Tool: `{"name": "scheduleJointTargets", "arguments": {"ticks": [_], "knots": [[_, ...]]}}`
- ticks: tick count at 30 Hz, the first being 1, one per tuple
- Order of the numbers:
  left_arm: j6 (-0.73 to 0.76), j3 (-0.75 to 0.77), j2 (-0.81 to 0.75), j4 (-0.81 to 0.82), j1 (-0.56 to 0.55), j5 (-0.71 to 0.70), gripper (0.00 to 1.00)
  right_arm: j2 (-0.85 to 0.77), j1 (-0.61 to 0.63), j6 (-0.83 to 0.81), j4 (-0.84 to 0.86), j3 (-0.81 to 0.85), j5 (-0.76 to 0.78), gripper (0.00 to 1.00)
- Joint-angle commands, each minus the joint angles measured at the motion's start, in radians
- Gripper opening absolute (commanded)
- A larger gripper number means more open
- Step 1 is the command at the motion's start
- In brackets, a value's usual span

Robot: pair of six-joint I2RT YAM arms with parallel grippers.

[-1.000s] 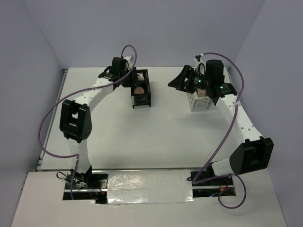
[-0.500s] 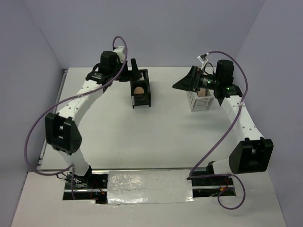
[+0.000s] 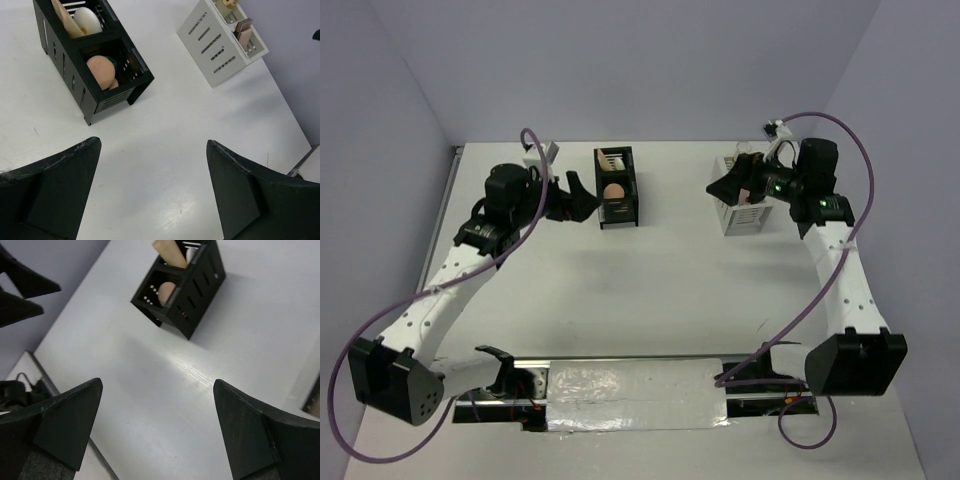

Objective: Organize the makeup

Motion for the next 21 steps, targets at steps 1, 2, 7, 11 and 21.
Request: {"name": "scheduleJointTargets", "arguments": {"ticks": [1,2,7,11,21], "knots": [[0.012,-0.085,-0.104,0.089,0.026,0.055,0.99,-0.115,-0.015,-0.109,0.004,-0.055,0.176,1.0],[0.014,-0.101,-0.118,0.088,0.032,0.061,0.99,-0.146,-0.016,-0.109,0.009,-0.072,0.241,1.0],[0.026,-0.185,-0.19,0.078,0.075,0.089,0.99,-0.214,-0.021,-0.062,0.007,-0.144,0.397,1.0],[0.037,-0.227,-0.22,0.08,0.095,0.112,0.99,-0.275,-0.025,-0.019,0.023,-0.188,0.553,1.0],[0.057,-0.297,-0.273,0.075,0.126,0.13,0.99,-0.324,-0.031,-0.025,0.009,-0.222,0.645,1.0]]}}
